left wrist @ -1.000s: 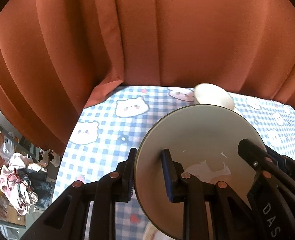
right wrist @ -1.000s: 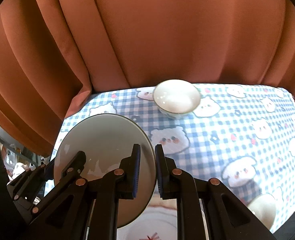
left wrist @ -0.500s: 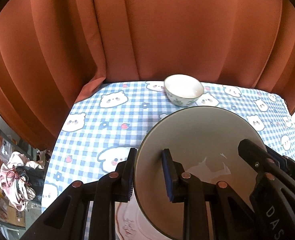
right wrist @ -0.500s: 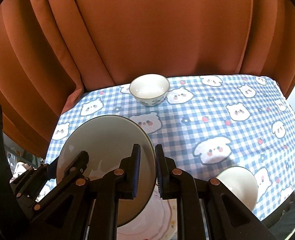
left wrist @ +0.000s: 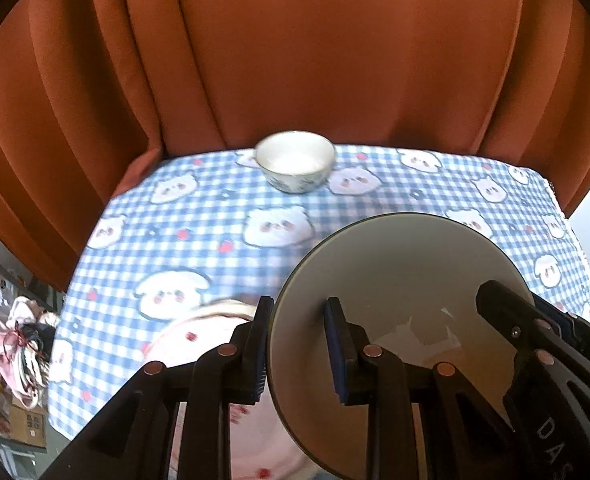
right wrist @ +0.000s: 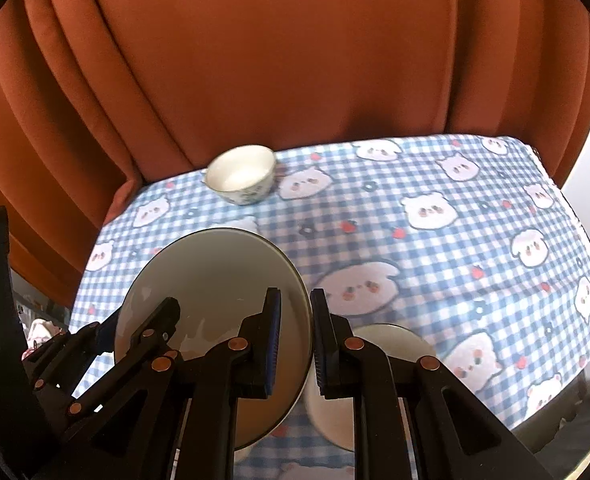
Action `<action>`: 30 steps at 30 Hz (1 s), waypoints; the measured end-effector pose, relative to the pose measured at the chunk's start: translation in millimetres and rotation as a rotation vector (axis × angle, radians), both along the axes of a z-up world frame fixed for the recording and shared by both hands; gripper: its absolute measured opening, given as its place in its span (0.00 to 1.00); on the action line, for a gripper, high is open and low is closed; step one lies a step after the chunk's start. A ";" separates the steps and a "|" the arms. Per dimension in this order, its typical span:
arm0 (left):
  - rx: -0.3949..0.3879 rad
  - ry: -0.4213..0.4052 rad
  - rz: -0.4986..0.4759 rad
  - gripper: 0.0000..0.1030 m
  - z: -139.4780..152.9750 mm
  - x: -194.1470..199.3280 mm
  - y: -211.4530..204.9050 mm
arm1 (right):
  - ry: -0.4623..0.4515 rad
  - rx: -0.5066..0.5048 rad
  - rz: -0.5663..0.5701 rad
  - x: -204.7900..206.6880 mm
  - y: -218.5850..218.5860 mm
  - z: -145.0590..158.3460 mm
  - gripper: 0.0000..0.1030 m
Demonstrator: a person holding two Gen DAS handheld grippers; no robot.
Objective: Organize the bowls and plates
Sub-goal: 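Carry the held cream bowl with both grippers beside the plate stack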
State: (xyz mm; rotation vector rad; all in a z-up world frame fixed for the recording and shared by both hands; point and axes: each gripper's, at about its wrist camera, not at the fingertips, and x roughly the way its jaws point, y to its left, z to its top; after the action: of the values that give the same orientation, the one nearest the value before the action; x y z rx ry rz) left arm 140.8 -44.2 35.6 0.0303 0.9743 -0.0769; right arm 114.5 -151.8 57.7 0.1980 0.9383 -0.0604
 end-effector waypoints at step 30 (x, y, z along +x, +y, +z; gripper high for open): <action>-0.008 0.183 0.101 0.23 -75.6 -27.2 -82.6 | 0.167 -0.006 0.118 -16.7 -92.6 -74.9 0.18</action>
State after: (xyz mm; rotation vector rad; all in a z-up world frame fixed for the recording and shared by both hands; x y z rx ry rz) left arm 113.6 -126.8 -40.0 -0.0337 1.1570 0.0102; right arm 97.8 -244.4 -17.2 0.1333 1.1143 0.0302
